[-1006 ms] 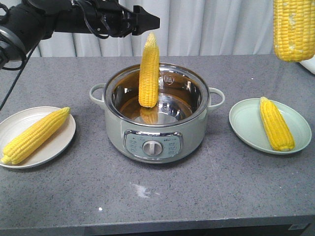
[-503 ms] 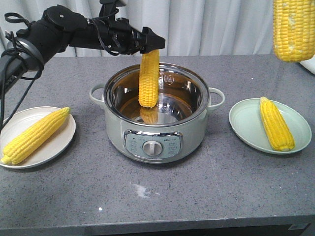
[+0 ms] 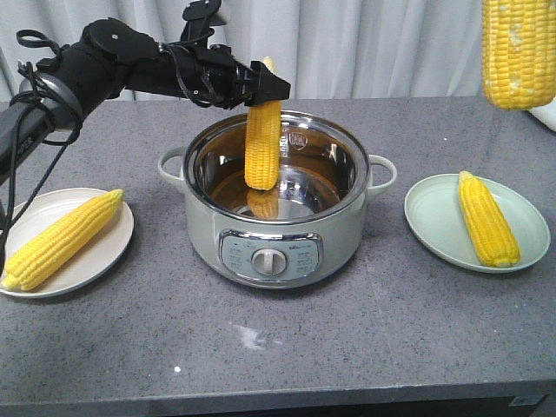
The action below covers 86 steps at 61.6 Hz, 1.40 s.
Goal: Distribute corn equally
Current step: 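Lift the last cob out of the pot with the left gripper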
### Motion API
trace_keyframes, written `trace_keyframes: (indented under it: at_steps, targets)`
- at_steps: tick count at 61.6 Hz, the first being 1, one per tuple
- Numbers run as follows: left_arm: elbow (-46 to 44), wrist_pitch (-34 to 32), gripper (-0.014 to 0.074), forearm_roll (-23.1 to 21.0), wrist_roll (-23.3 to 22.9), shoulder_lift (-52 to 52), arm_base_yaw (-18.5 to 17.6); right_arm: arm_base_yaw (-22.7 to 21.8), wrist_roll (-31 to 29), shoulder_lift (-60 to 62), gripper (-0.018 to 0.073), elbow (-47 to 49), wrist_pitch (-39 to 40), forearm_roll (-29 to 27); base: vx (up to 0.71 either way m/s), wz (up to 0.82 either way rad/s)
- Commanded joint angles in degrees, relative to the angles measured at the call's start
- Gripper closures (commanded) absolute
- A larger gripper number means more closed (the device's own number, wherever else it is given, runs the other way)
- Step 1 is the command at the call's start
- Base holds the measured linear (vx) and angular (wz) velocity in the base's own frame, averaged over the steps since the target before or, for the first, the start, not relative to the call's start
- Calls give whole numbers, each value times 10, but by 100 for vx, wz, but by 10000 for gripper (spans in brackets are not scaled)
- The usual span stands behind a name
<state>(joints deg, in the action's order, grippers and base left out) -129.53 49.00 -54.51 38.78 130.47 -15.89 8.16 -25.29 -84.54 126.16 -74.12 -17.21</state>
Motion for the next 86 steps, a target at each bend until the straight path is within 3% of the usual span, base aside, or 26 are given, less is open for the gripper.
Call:
trace_keyframes:
  at_steps: [1, 15, 34, 41, 56, 63, 75, 86]
  targets:
    - [-17, -14, 300, -28, -4, -40, -3, -3, -1, 15, 564, 10, 22, -3, 0, 0]
    - [-17, -11, 606, -29, -4, -41, -3, -3, -1, 15, 564, 10, 21, -2, 0, 0]
    - [-19, 28, 605, -27, -4, -91, -3, -3, -1, 15, 564, 10, 21, 5, 0, 0]
    - [-19, 56, 605, 1, -8, -126, -3, -3, -1, 15, 564, 10, 20, 8, 0, 0]
    - [-19, 161, 605, 126, -104, -216, -3, -3, -1, 15, 564, 10, 21, 4, 0, 0]
    - [-19, 213, 605, 163, -148, -254, -3, -3, 1, 15, 564, 10, 20, -14, 0, 0]
    - [-19, 228, 605, 163, -227, -307, -3, -3, 1, 15, 564, 10, 20, -39, 0, 0]
    - [-19, 228, 604, 162, -231, -337, -3, -3, 1, 15, 564, 10, 7, -39, 0, 0]
